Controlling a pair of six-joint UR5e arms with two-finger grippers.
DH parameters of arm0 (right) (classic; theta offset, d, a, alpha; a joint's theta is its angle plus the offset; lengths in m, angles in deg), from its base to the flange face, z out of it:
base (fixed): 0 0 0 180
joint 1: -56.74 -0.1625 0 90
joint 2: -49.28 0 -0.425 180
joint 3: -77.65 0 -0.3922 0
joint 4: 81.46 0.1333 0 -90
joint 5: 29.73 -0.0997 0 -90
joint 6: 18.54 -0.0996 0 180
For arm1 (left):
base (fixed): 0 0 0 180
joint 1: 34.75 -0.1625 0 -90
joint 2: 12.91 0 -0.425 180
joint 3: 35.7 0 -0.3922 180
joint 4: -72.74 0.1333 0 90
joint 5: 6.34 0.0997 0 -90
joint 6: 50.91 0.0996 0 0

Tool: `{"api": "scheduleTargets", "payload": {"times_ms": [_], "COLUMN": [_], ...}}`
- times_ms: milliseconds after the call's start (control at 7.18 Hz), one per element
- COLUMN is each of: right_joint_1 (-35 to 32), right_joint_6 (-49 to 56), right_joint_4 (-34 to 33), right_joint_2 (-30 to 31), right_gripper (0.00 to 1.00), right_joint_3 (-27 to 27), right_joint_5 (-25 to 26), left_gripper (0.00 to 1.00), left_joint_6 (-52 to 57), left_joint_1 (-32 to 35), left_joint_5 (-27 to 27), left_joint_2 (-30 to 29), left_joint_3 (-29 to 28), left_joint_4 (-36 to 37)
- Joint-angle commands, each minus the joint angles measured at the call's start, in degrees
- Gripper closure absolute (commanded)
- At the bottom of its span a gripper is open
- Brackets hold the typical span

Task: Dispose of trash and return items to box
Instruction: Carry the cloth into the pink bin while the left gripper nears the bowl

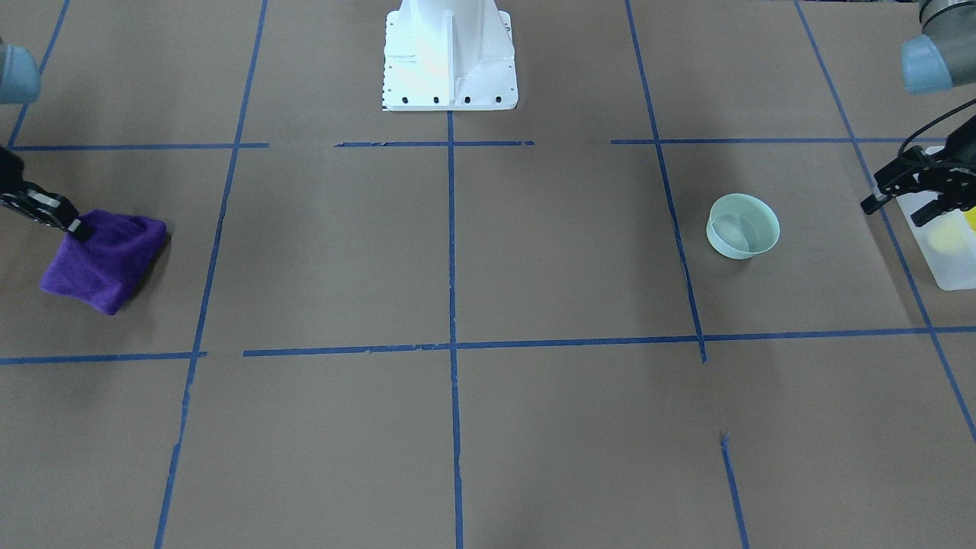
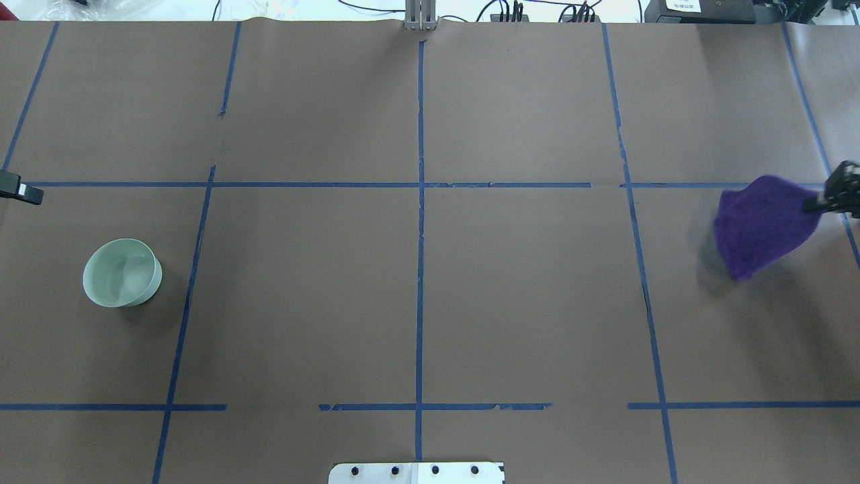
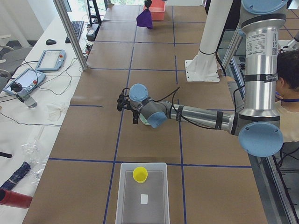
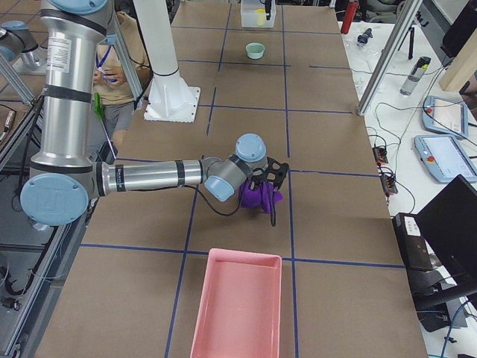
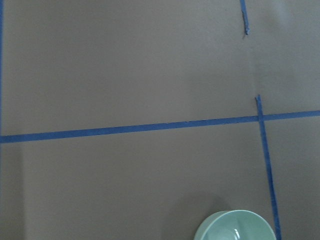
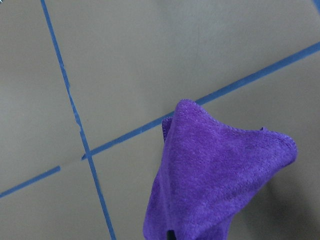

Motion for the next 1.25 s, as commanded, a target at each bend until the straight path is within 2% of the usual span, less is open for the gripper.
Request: {"api": "scheduleTargets", "payload": {"times_ms": [0,139,278,418,557,696,835,975,1114], "right_joint_1": [-15.0,-21.3,-25.3,-26.4,-26.5,-26.4,-26.3,-25.9,-23.4], "right_joint_6": [32.9,49.8,61.0,68.5,74.4,77.6,77.1,76.9,76.4], "right_joint_4": [-20.8,-33.8,-41.7,-42.9,-42.4,-42.2,-41.2,-37.8,-33.1], "right_joint_2": [0.1,-1.7,-3.8,-4.5,-4.6,-4.6,-3.9,-3.9,-3.9], "right_gripper": [1.0,1.0,1.0,1.0,1.0,1.0,0.71,0.01,0.0], "right_joint_3": [-0.5,-0.5,-0.6,-3.0,-9.1,-12.6,-13.6,-16.3,-18.1], "right_joint_5": [-0.9,0.6,5.8,10.6,11.4,11.5,11.5,11.0,9.6], "left_gripper": [0.0,0.0,0.0,0.0,0.0,0.0,0.0,0.0,0.0], "left_joint_6": [-3.6,-4.1,-4.2,-4.5,-6.1,-7.2,-7.3,-8.7,-10.8], "left_joint_1": [-1.1,-1.8,-2.2,-3.2,-4.2,-5.0,-5.1,-5.6,-8.9], "left_joint_5": [0.2,0.3,2.2,3.9,6.2,7.4,7.5,7.9,11.5], "left_joint_2": [-0.5,-0.5,-0.5,-0.6,-1.1,-1.3,-1.2,-1.2,-0.8], "left_joint_3": [-1.0,-1.3,-1.3,-1.2,-1.3,-1.3,-1.3,-0.7,-0.9], "left_joint_4": [-0.7,-0.7,-0.7,-0.7,-0.8,-0.8,-0.7,-0.6,-0.6]}}
